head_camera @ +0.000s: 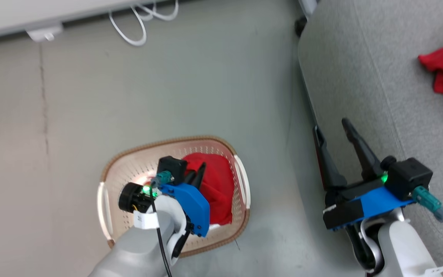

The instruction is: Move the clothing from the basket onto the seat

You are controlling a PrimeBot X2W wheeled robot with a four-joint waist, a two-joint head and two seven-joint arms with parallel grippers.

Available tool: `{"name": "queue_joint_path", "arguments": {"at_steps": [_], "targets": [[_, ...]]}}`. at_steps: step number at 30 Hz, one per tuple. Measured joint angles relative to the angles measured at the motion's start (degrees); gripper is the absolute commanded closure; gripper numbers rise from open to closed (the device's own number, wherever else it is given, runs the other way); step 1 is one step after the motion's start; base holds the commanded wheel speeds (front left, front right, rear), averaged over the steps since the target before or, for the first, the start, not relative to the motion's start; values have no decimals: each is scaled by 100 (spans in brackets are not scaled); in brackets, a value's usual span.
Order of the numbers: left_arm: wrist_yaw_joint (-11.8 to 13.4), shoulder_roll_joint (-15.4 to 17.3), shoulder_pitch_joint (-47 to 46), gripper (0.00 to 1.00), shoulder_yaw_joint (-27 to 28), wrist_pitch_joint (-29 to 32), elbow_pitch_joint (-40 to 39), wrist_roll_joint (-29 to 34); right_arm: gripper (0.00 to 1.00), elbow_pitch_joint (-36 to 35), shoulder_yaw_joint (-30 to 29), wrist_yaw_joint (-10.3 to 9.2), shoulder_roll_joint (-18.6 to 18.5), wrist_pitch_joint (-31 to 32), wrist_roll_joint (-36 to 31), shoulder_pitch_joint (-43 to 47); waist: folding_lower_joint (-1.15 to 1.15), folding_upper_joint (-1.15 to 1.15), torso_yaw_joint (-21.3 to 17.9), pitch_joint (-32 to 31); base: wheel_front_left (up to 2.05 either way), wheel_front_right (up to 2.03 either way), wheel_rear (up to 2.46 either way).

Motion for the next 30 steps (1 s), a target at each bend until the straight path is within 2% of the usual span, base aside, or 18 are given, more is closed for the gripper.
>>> {"name": "queue_joint_path", "arguments": {"at_steps": [9,20,30], "targets": [[-53,0,71,100,-446,-58,-550,32,0,129,-11,-1,-1,141,53,480,-1,0,268,-1057,0,0,0],[-53,0,-109,100,-289,-67,-1457,420,0,148,-174,-1,-1,232,58,943,0,0,712,-1806,0,0,0],[-79,1,-525,100,-293,-67,-2053,617,0,244,-140,-1,-1,248,137,1217,0,0,945,-2306,0,0,0]]}}
